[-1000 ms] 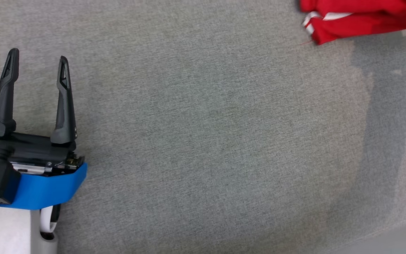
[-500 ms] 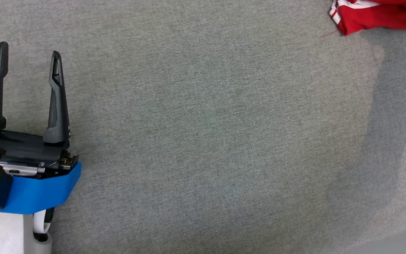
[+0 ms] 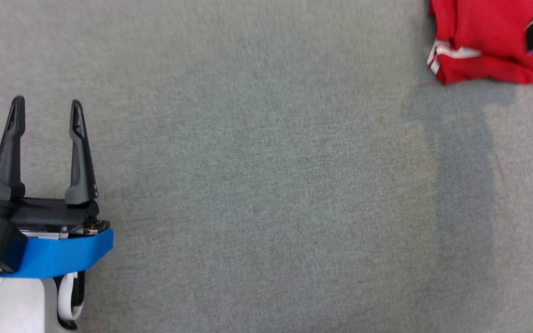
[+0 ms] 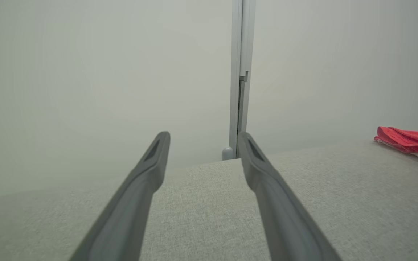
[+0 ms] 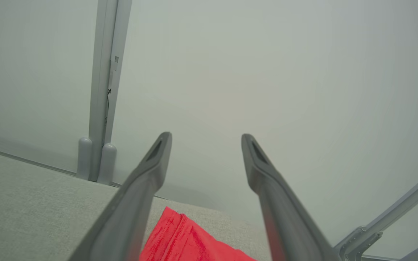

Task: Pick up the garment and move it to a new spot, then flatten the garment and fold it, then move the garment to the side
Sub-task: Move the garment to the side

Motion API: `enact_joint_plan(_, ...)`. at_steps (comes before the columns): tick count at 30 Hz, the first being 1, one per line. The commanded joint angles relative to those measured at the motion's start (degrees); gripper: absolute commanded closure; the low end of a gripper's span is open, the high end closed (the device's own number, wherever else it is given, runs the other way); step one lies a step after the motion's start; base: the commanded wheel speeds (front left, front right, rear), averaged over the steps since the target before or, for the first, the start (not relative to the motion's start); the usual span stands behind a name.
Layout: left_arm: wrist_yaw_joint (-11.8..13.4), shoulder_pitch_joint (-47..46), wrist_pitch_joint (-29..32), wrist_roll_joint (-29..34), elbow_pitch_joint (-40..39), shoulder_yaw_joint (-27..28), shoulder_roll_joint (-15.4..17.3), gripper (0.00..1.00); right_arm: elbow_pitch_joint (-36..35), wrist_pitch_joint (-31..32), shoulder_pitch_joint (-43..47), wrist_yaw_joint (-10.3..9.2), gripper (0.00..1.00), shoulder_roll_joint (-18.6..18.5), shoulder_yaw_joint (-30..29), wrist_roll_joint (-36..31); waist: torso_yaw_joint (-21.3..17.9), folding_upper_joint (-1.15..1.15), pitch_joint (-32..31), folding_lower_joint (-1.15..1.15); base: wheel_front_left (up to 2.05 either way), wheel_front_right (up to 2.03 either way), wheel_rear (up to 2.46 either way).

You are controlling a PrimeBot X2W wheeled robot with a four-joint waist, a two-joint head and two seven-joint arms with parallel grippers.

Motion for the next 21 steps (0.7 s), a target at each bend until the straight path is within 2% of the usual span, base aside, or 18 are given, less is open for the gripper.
enact_joint_plan(1,0.29,0.93,-0.23,-0.21,0.47,0.43,-0.34,0.0,-1.56,-0.14,2.14,0.0,0.0,1.13,0.01,0.44,-0.28,0.01,-1.52,0.01,0.0,0.0,0.0)
enact_joint_plan(9,0.02,5.04,-0.26,-1.54,4.44,2.22,-3.43,0.0,-12.67,-0.16,15.7,0.01,0.0,6.72,4.65,2.1,3.03,0.01,-9.46,0.01,0.0,0.0,0.0)
enact_joint_plan(14,-0.45,7.25,-0.25,-1.59,7.25,2.8,-5.09,0.0,-16.0,-0.16,24.5,0.01,0.0,8.9,6.46,3.93,5.67,0.01,-14.18,0.01,0.0,0.0,0.0)
enact_joint_plan(21,-0.98,9.68,-0.26,-1.26,11.44,2.83,-6.69,0.0,-18.6,-0.15,37.27,0.01,0.0,10.69,5.04,5.84,8.87,0.01,-19.67,0.01,0.0,0.0,0.0)
